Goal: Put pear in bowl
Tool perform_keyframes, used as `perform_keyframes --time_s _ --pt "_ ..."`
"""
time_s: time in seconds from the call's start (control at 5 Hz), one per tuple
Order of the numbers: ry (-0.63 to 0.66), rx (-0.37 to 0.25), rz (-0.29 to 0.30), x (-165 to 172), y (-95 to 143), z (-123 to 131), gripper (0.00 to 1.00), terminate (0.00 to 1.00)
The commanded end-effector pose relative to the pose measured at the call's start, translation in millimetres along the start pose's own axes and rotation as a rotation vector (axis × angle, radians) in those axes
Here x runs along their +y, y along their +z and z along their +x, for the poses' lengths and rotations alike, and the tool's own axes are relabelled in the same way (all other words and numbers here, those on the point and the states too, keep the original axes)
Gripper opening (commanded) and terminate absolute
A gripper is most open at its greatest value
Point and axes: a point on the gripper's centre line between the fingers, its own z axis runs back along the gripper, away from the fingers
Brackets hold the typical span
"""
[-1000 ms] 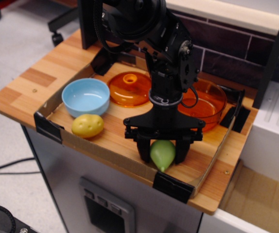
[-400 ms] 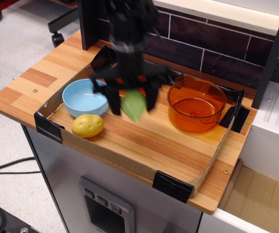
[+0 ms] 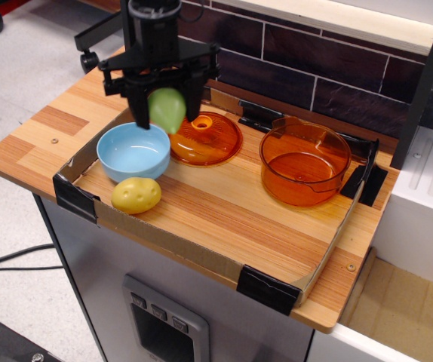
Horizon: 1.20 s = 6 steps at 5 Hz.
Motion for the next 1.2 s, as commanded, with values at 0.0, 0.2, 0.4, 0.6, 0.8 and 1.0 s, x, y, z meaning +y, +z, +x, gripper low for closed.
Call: perform_keyframes --time_s 0.0,0.2,0.4,0.6,0.8,1.0 --pt "-0.064 -0.038 0.013 30.9 -24.8 12.8 0.00 0.00" --pt "-0.111 -0.029 0.001 40.0 -26.1 12.8 1.00 0.00" --pt "-0.131 0.007 -0.074 42.5 -9.4 9.7 1.00 0.00" --pt "-0.105 -0.016 -0.113 39.3 14.5 7.7 1.00 0.00" --pt "-0.085 -0.038 -0.176 35.6 48.2 3.9 1.00 0.00" --pt "-0.085 -0.038 -0.176 35.6 48.2 3.9 1.00 0.00"
